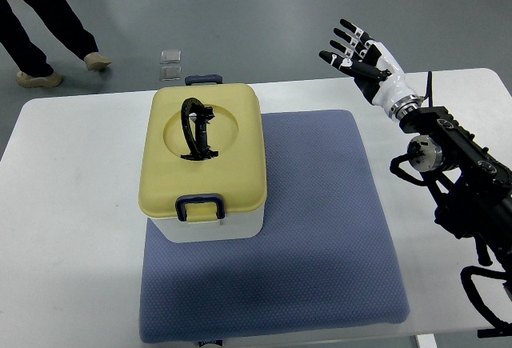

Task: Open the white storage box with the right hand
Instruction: 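Raise the right hand and swing it toward the yellow-lidded box, then reach the right hand over the lid and lower fingers to the black handle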

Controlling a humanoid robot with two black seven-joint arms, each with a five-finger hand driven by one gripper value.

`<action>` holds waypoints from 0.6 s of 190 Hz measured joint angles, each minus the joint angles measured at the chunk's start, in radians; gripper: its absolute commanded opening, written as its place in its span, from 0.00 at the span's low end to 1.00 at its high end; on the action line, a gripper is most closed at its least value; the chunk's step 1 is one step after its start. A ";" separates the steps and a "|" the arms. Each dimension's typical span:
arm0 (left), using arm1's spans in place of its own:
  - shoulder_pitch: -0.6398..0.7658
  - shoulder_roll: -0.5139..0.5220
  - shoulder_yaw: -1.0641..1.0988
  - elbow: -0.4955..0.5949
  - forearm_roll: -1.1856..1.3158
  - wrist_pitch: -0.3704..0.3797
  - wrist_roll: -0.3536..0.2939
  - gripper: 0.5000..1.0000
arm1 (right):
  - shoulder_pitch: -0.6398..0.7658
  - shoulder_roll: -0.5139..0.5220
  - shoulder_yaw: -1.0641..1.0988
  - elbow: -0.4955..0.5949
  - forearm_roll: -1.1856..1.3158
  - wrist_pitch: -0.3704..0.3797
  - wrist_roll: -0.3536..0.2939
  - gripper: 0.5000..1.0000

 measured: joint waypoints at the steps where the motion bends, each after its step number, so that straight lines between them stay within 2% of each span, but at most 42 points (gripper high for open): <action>1: 0.000 0.000 0.000 0.000 0.000 0.000 0.000 1.00 | 0.002 -0.001 -0.003 0.000 -0.002 0.000 0.001 0.84; 77: 0.000 0.000 0.001 -0.001 -0.001 0.000 0.000 1.00 | 0.240 -0.112 -0.322 0.000 -0.095 0.062 0.120 0.84; 114: 0.000 0.000 0.003 -0.001 -0.001 0.000 0.000 1.00 | 0.362 -0.126 -0.508 0.000 -0.136 0.081 0.171 0.84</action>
